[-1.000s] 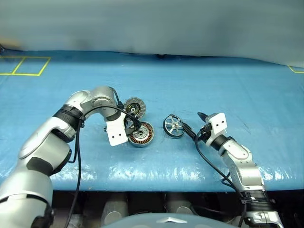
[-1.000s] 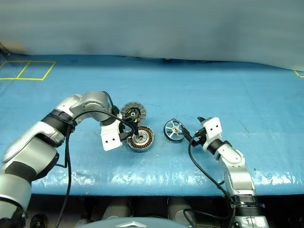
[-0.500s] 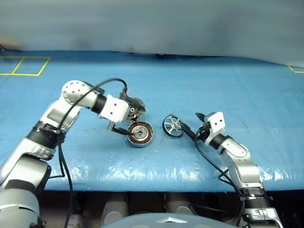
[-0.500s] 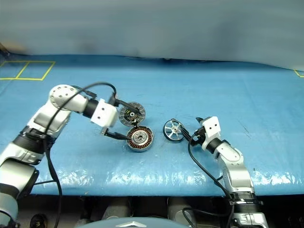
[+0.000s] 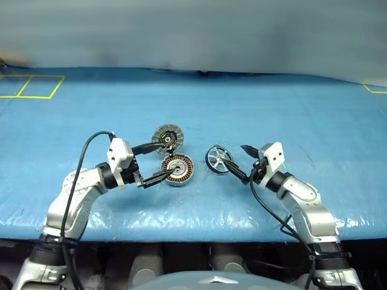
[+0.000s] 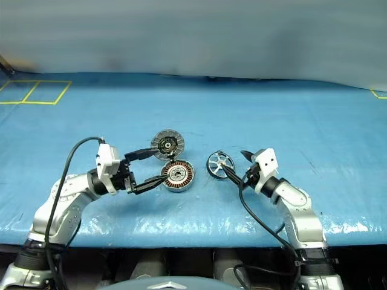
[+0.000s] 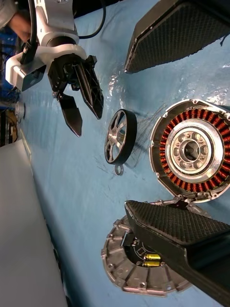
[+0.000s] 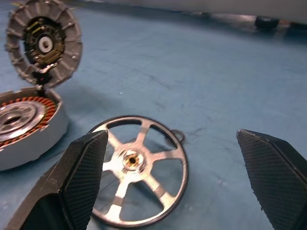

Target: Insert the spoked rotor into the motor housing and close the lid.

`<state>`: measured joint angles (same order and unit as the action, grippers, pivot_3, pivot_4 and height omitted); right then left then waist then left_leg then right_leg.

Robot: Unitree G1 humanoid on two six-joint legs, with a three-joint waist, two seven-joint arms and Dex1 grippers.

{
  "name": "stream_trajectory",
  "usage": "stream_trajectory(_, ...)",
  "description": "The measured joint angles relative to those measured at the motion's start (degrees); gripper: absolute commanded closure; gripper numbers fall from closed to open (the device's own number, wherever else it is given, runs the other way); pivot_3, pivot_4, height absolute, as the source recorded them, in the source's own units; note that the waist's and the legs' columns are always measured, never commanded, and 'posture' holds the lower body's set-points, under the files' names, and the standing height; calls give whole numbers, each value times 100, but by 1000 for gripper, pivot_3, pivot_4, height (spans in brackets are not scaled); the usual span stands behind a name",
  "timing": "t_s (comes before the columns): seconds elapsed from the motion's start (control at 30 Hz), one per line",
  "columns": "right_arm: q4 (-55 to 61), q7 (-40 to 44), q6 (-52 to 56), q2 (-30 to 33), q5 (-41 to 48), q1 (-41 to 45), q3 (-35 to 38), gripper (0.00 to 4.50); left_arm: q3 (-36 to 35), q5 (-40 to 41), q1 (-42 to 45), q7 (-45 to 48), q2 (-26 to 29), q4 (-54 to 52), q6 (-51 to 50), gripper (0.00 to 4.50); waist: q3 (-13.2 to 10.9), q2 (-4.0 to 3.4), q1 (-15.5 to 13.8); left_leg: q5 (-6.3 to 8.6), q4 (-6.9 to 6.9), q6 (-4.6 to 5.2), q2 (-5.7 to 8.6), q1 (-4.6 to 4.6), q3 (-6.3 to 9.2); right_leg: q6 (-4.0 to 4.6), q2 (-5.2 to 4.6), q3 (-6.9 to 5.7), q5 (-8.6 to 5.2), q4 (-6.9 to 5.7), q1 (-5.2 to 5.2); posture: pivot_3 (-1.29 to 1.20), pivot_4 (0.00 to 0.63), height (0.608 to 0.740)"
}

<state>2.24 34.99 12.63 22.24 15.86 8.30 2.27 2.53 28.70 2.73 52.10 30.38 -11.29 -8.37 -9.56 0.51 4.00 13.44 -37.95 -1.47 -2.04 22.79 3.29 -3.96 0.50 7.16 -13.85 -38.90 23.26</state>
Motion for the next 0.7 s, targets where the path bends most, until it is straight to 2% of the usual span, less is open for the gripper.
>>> stream_trajectory(0.2,-518,-47,328,137,-399,945,-338,0,15,-299,-37,-227,-177,-2,118,27,0,0,-6,-5,14,-8,0,5,3,3,4,0,1,5,8,0,150,740)
stream_trajectory(0.43,-1881,633,400,511,-988,2201,-1002,0,13,-475,-33,-247,-252,21,177,27,-1,1,11,-4,31,-8,-1,9,3,-18,4,-2,13,15,14,0,150,740)
stream_trajectory(0.7,-3057,1233,156,506,-1235,2794,-1217,0,20,-610,-193,-348,-339,23,229,27,-1,1,19,-4,51,-8,0,11,5,-17,2,-2,13,22,20,0,150,740)
